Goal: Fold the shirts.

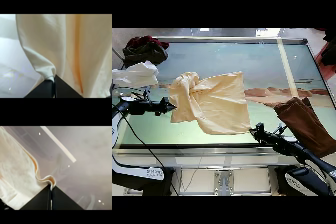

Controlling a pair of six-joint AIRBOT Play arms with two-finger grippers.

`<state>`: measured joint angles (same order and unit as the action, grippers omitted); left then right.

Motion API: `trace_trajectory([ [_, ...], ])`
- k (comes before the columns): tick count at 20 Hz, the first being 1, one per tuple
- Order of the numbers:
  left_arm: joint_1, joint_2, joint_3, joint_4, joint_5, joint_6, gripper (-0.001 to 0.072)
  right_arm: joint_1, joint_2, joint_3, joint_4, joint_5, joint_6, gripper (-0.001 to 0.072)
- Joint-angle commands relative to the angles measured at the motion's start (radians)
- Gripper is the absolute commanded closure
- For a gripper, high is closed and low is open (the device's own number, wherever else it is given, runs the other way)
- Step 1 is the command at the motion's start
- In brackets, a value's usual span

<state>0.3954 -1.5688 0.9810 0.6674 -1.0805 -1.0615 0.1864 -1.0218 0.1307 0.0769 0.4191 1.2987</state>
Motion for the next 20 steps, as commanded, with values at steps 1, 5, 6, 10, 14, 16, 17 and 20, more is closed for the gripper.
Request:
trace_trajectory([
  [1, 0.004, 0.021, 0.039, -0.143, -0.103, 0.091, 0.0693, -0.024, 0.005, 0.104, 0.024, 0.103, -0.188, 0.0681],
  [5, 0.017, 0.222, 0.202, -0.446, -0.278, 0.201, 0.0696, -0.121, 0.154, 0.391, -0.071, 0.168, -0.272, 0.0682],
  [6, 0.022, 0.309, 0.262, -0.436, -0.288, 0.201, 0.0696, -0.169, 0.226, 0.475, -0.141, 0.195, -0.24, 0.0682],
  [10, 0.024, 0.684, 0.515, -0.138, -0.249, 0.134, 0.0696, -0.399, 0.573, 0.807, -0.604, 0.293, 0.084, 0.0683],
  [14, 0.024, 0.983, 0.731, 0.181, -0.028, 0.059, 0.0697, -0.589, 0.767, 1.122, -1.008, 0.456, 0.277, 0.0685],
  [16, 0.024, 1.028, 0.836, 0.345, 0.028, -0.001, 0.0697, -0.616, 0.744, 1.237, -1.043, 0.533, 0.274, 0.0685],
  [17, 0.024, 1.023, 0.871, 0.417, 0.029, -0.037, 0.0696, -0.615, 0.721, 1.273, -1.043, 0.537, 0.262, 0.0685],
  [20, 0.024, 0.938, 0.879, 0.59, -0.042, -0.192, 0.0696, -0.616, 0.619, 1.311, -1.024, 0.529, 0.229, 0.0685],
])
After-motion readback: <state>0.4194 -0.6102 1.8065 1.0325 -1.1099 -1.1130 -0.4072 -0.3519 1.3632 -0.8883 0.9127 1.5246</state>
